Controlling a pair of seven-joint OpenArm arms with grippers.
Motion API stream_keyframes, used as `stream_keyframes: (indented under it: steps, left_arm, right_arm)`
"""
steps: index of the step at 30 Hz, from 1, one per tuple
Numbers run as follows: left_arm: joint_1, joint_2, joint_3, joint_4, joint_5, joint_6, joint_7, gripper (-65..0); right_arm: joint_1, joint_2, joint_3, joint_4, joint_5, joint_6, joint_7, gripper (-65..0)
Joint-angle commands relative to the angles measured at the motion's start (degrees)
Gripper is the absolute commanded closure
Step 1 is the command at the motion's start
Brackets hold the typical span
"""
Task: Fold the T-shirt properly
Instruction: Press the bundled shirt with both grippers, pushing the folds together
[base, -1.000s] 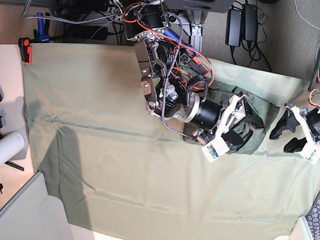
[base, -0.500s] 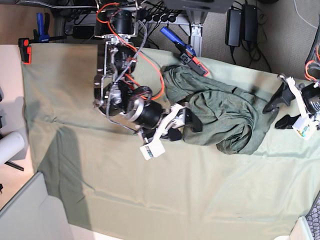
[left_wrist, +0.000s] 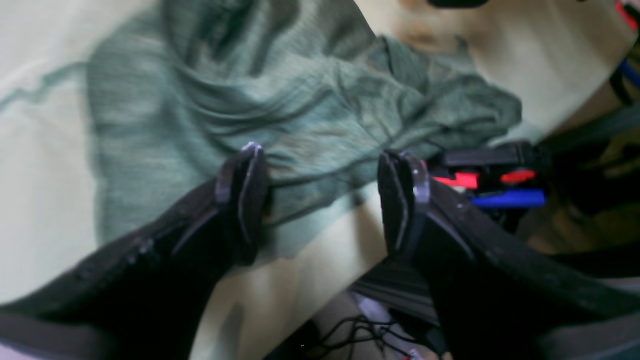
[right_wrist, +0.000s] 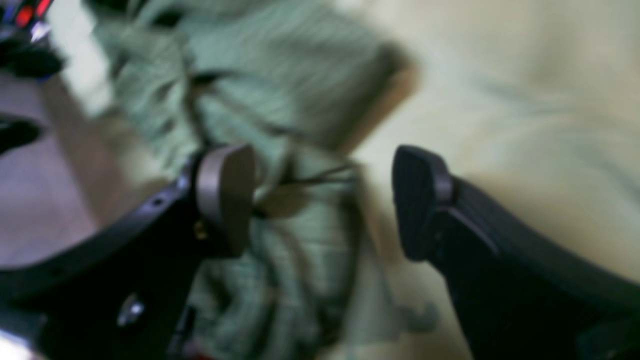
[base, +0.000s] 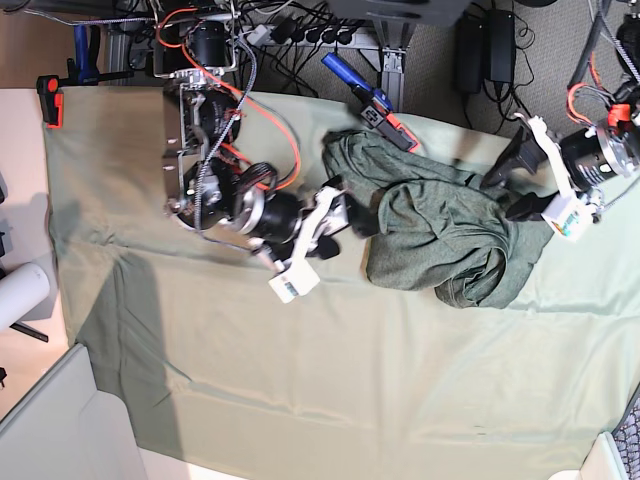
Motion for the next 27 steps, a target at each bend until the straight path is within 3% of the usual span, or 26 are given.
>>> stream_keyframes:
  steps: [1, 4, 9, 17, 22, 26, 27]
  left_arm:
    - [-0.3, 0.0, 0.7, 0.5, 0.9, -0.5, -3.3, -34.5]
    - [-0.9, 0.8, 2.0, -0.6, 6.7, -0.5, -7.8, -34.5]
    - [-2.2, 1.0, 2.0, -3.3, 8.1, -0.5, -7.8, -34.5]
    - [-2.2, 1.0, 2.0, -4.0, 7.9, -0.5, -7.8, -34.5]
    - [-2.2, 1.0, 2.0, -4.0, 7.9, -0.5, -7.8, -34.5]
    - [-2.2, 1.0, 2.0, -3.8, 7.9, -0.5, -7.8, -34.5]
    - [-2.2, 1.0, 2.0, -3.7, 7.9, -0.5, -7.8, -34.5]
  right_arm:
    - [0.8, -0.2, -1.7, 1.2, 2.3, 1.4, 0.4, -42.4]
    - [1.1, -0.2, -7.5, 1.2, 2.6, 1.8, 0.0, -42.4]
    - [1.1, -0.2, -15.1, 1.2, -3.5, 1.7, 0.1, -42.4]
    - [1.1, -0.2, -16.5, 1.2, -12.5, 1.6, 4.8, -40.7]
    - [1.2, -0.2, -16.5, 1.2, -14.0, 1.6, 5.2, -11.1]
    - [1.3, -0.2, -16.5, 1.2, -15.6, 1.6, 8.5, 0.0]
    - [1.3, -0.2, -16.5, 1.2, -16.9, 1.6, 10.0, 0.0]
